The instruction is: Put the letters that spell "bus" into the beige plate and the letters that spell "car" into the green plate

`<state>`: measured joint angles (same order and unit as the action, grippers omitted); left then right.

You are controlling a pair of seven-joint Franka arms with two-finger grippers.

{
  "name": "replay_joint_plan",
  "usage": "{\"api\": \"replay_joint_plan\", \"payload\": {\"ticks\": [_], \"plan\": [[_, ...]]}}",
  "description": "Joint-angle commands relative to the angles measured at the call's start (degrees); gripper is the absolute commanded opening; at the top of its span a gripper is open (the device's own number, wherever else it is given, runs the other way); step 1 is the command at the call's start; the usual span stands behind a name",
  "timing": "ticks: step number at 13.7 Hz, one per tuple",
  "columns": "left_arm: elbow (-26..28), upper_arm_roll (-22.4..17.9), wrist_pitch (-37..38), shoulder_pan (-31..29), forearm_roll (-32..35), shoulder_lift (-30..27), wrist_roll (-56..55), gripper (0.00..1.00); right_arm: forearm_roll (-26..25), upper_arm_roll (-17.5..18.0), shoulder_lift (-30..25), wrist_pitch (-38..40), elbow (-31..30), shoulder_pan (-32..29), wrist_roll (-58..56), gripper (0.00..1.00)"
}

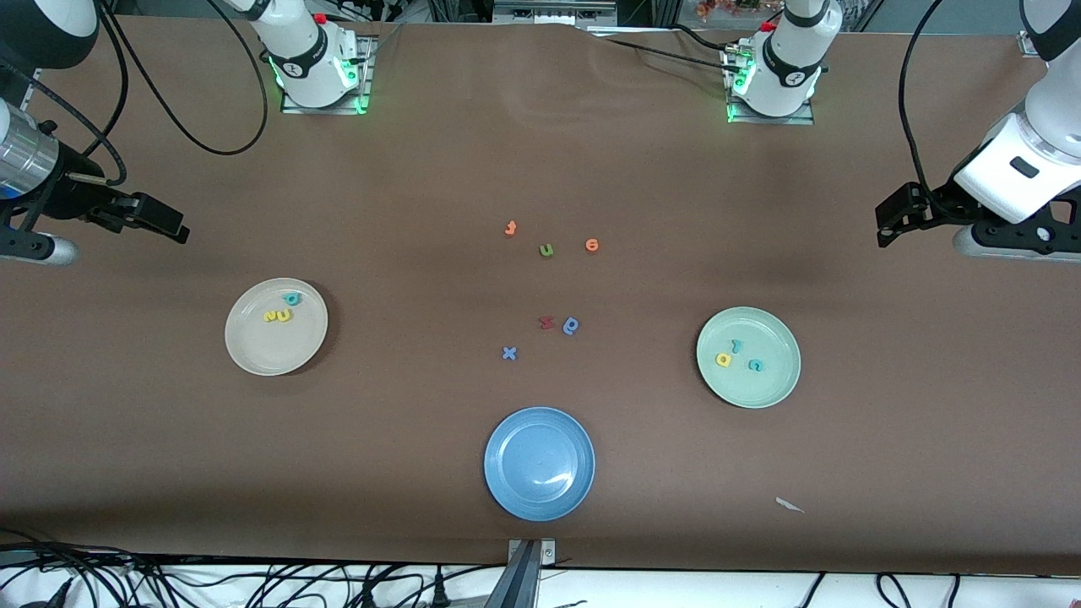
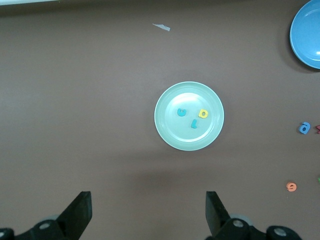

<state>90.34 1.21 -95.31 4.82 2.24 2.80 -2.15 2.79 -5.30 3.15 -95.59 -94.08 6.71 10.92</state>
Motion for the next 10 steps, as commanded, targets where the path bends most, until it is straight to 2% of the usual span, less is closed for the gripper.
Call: {"api": "replay_joint_plan", "payload": {"ticks": [1, 10], "plan": [[2.73, 1.43, -0.85, -1.22, -1.27, -3.06, 0.39, 1.0, 0.55, -0.42, 0.54, 1.46, 1.71, 0.23, -0.37, 1.0], [2.73, 1.43, -0.76, -0.87, -1.27, -3.06, 0.04, 1.0, 0.55, -0.5, 0.63, 1.99, 1.62, 0.15, -0.64, 1.0]]}}
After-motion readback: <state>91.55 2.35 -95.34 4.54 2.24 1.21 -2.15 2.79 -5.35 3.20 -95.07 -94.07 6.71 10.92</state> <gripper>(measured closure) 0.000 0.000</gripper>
